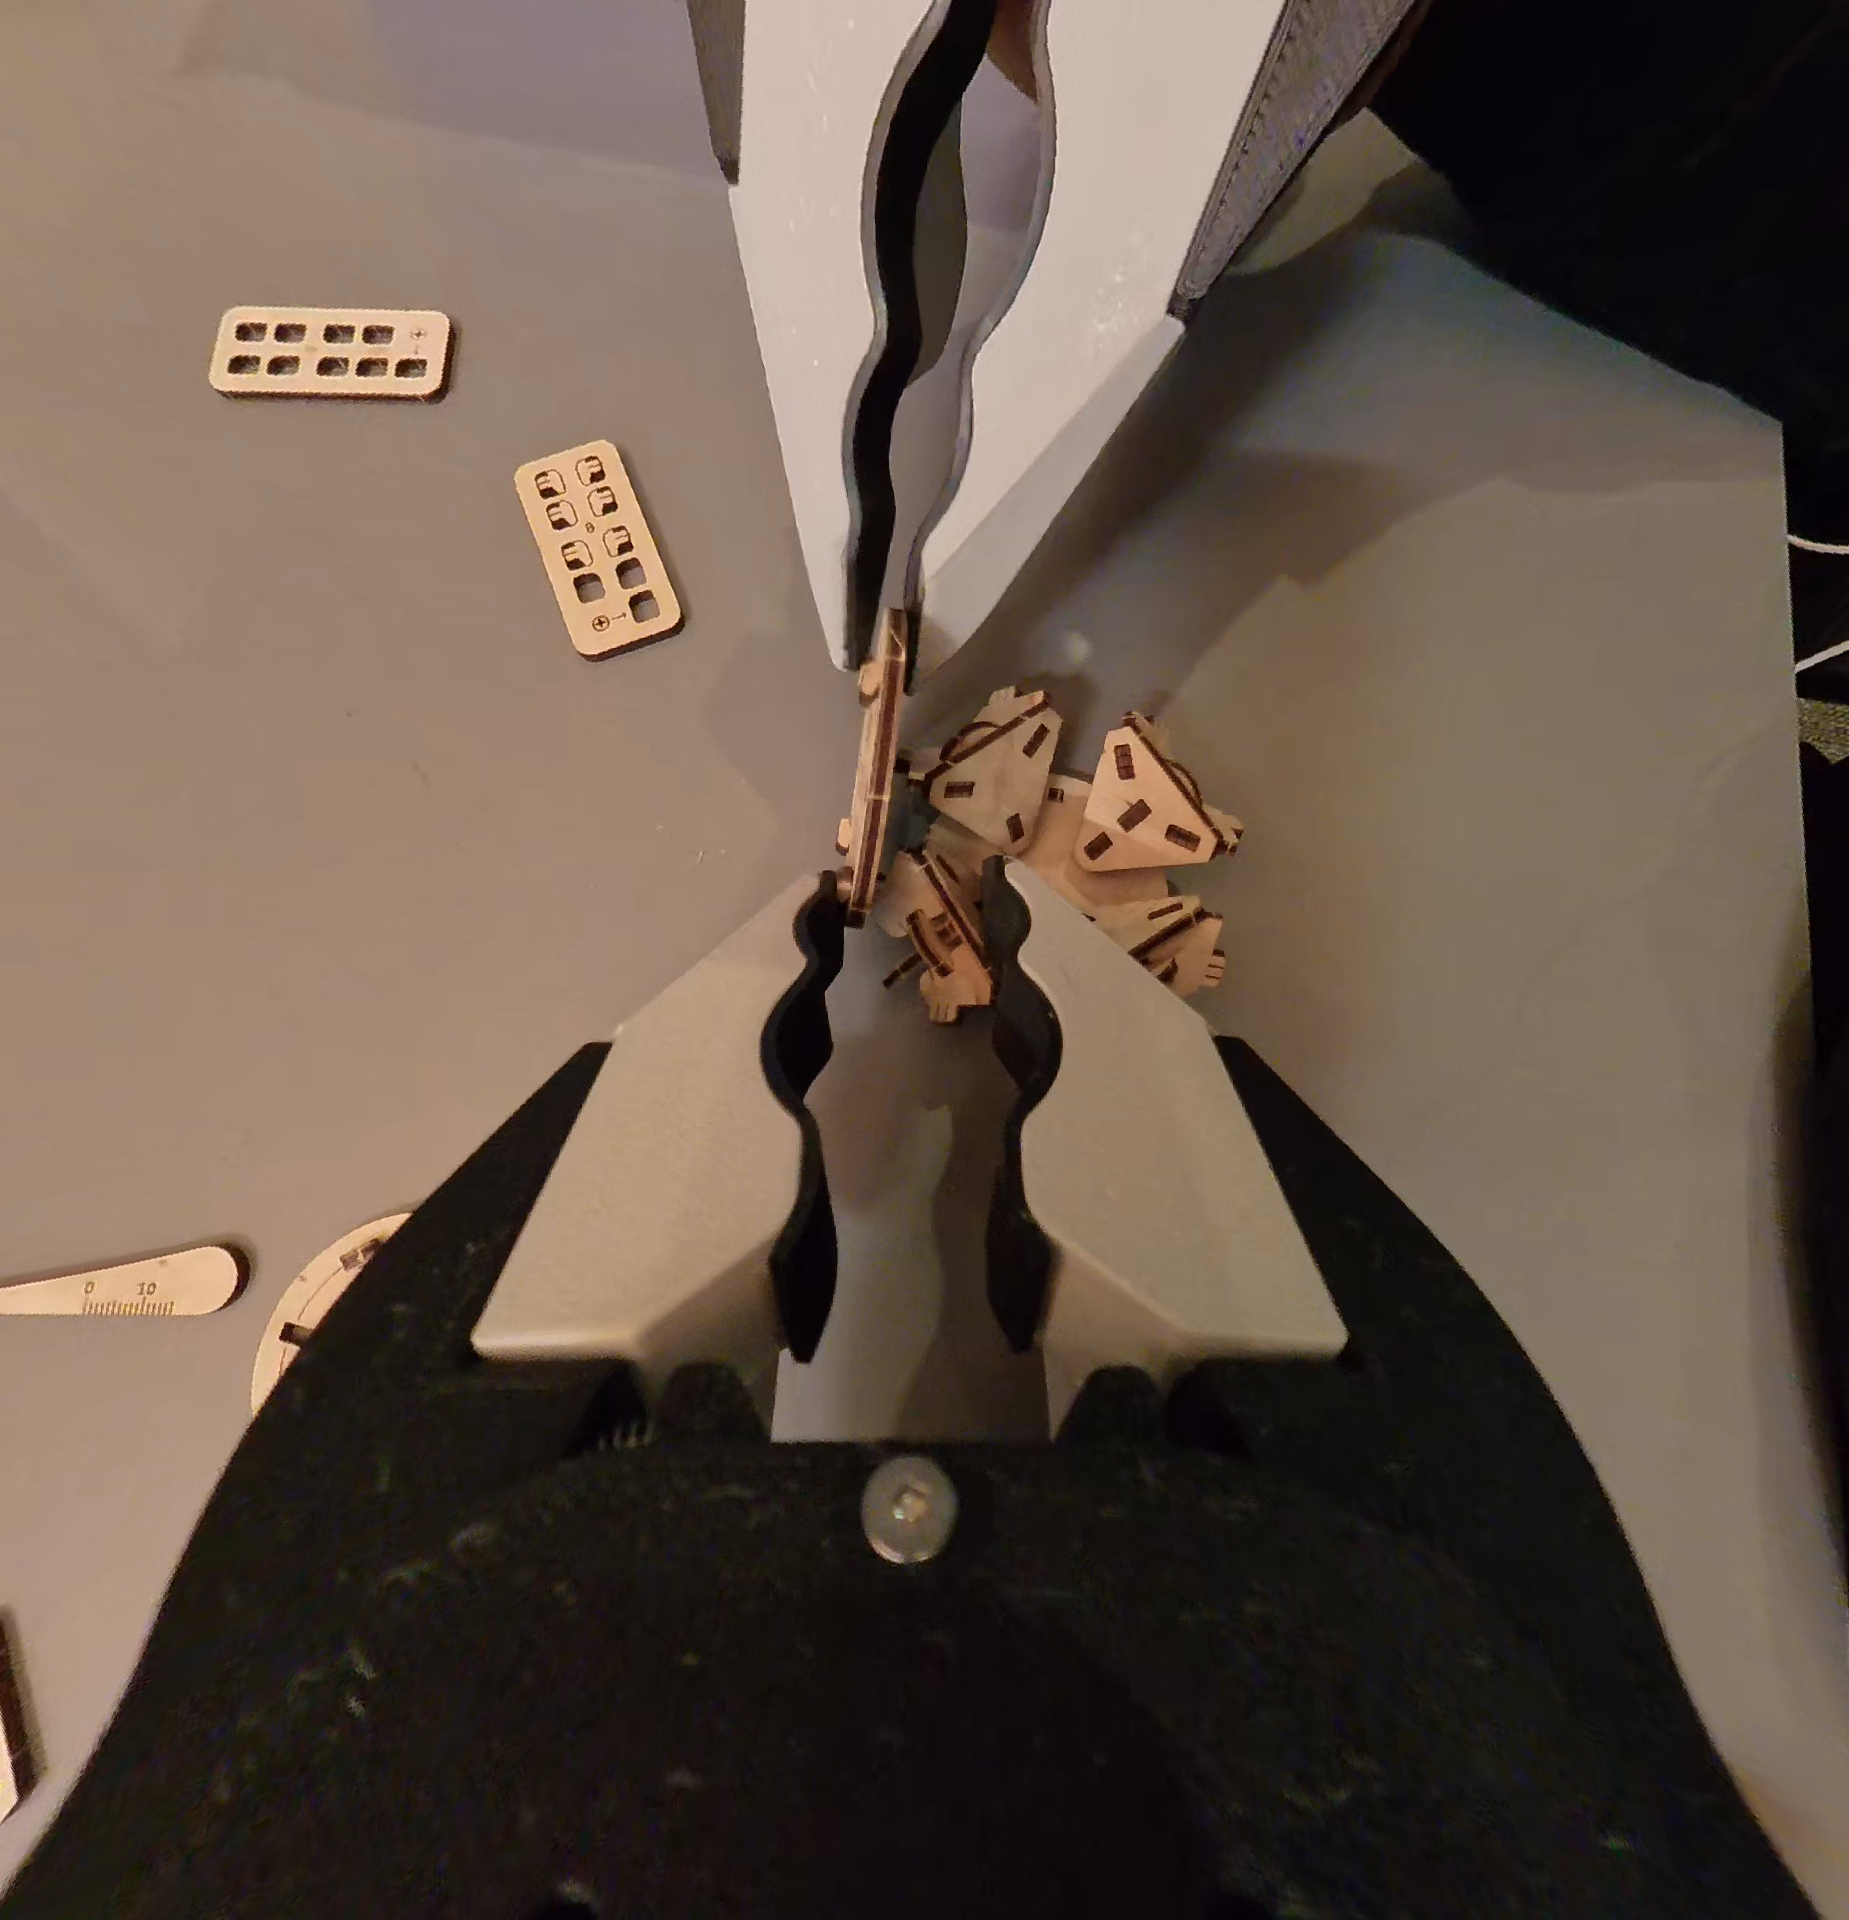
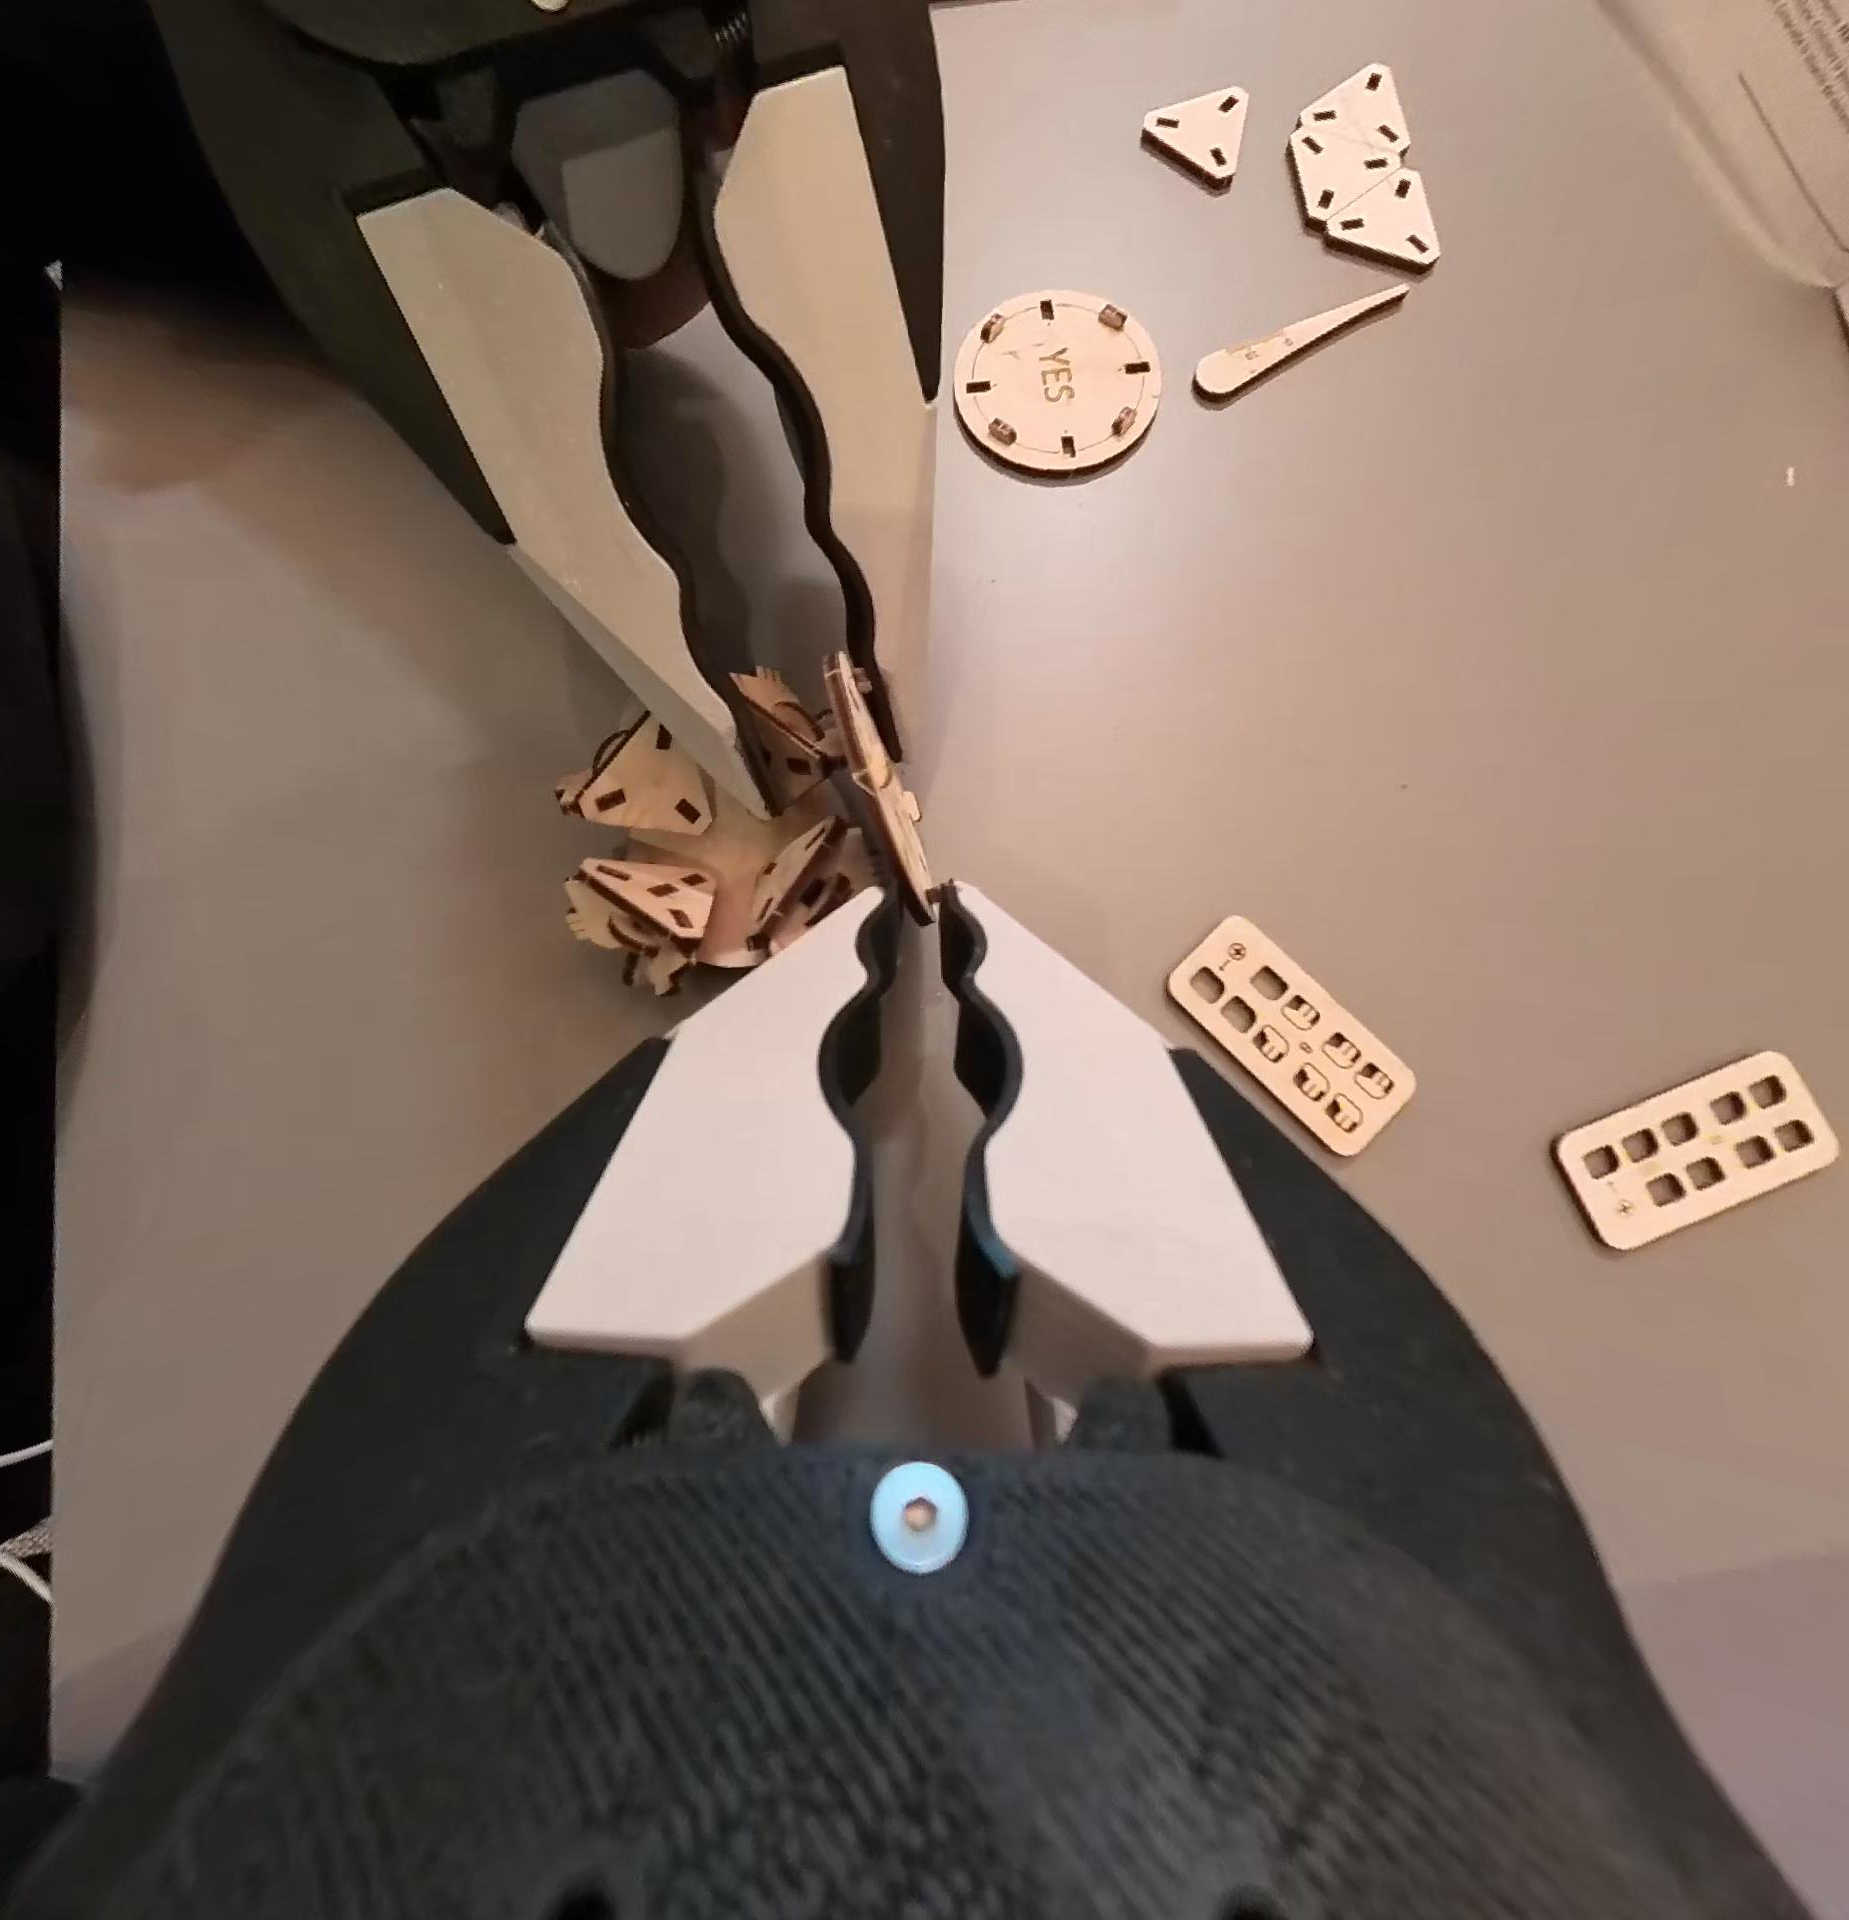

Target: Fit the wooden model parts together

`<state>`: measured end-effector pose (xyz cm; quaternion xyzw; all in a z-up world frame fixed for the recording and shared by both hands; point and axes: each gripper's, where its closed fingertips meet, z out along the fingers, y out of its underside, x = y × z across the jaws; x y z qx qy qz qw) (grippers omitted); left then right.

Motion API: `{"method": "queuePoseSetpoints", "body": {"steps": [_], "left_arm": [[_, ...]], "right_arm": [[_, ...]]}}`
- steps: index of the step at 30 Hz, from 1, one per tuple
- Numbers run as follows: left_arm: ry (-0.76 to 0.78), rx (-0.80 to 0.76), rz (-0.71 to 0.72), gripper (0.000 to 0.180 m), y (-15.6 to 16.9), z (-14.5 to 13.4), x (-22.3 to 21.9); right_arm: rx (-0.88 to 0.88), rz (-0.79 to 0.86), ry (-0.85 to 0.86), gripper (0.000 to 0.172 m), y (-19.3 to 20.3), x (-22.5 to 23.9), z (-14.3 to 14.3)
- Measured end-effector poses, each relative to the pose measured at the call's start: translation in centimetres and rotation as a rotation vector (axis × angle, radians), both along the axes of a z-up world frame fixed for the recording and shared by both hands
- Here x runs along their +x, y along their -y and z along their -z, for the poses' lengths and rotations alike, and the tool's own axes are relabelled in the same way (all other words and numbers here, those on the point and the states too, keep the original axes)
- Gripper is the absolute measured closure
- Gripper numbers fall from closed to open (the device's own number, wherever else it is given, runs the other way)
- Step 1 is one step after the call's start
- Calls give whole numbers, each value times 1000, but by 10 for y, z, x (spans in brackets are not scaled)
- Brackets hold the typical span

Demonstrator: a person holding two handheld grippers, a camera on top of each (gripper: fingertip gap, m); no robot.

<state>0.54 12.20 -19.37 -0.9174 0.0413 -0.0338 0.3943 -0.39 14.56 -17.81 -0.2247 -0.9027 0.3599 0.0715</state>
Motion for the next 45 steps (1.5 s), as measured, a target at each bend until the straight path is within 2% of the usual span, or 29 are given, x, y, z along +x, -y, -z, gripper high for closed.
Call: {"method": "queuePoseSetpoints", "body": {"steps": [45], "left_arm": [[-7,-1,-7,157,0,0,0]], "right_arm": [[-81,-2,50,165,5,4,-7]]}}
